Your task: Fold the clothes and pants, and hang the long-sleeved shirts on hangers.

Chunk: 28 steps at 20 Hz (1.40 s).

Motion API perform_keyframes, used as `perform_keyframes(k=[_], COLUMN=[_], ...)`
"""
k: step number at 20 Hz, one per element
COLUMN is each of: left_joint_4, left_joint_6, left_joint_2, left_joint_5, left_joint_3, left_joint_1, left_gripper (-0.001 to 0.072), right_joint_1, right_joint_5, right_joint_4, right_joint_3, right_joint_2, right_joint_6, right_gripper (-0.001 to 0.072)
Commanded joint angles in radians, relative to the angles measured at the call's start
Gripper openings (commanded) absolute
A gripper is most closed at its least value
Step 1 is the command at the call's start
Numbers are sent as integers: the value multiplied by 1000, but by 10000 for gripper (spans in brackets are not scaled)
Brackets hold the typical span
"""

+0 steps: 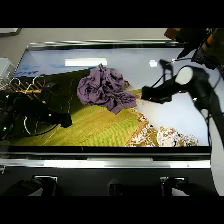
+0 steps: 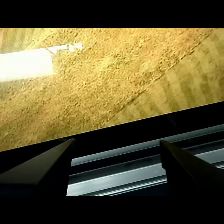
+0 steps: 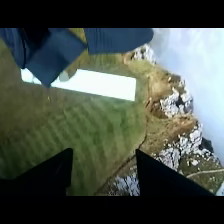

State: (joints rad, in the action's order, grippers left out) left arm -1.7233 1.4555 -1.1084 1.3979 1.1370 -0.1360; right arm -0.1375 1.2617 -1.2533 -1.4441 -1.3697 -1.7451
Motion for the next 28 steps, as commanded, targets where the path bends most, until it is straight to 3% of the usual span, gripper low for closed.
perform_keyframes(k=[1, 2, 4, 6, 11, 17, 18, 19, 21, 22, 24, 26, 28], left_joint_4=[8, 8, 8, 8, 8, 14, 16, 15, 14, 11, -66, -251, -428], left_joint_6=[-5, -5, -5, -5, -9, -28, -47, -71, -113, -134, -151, -148, -96], left_joint_2=[0, 0, 0, 0, 0, 0, 0, 0, 0, 0, -2, -24, -97], left_joint_5=[-1, -1, -1, -2, -3, -19, -35, -57, -107, -142, -272, -437, -550], left_joint_3=[0, 0, 0, 0, 0, 0, 0, 0, -3, -6, -32, -95, -155], left_joint_1=[0, 0, 0, 0, 0, 13, 29, 54, 118, 154, 242, 335, 385], left_gripper=[617, 617, 617, 618, 619, 619, 619, 619, 619, 619, 616, 614, 614], right_joint_1=[184, 226, 261, 252, 165, 61, 48, 33, 22, 23, 37, 50, 58], right_joint_5=[-101, -92, -51, -46, -111, -332, -356, -376, -379, -372, -359, -316, -246], right_joint_4=[100, 136, 241, 360, 552, 562, 562, 560, 565, 561, 529, 478, 433], right_joint_3=[-56, -53, -49, -49, -50, -50, -50, -50, -52, -52, -53, -52, -52], right_joint_2=[-12, -36, -127, -240, -443, -512, -515, -516, -512, -502, -468, -426, -390], right_joint_6=[-66, -37, 63, 177, 346, 380, 386, 396, 423, 424, 421, 412, 409], right_gripper=[459, 471, 614, 660, 661, 656, 634, 527, 110, 51, 50, 50, 50])
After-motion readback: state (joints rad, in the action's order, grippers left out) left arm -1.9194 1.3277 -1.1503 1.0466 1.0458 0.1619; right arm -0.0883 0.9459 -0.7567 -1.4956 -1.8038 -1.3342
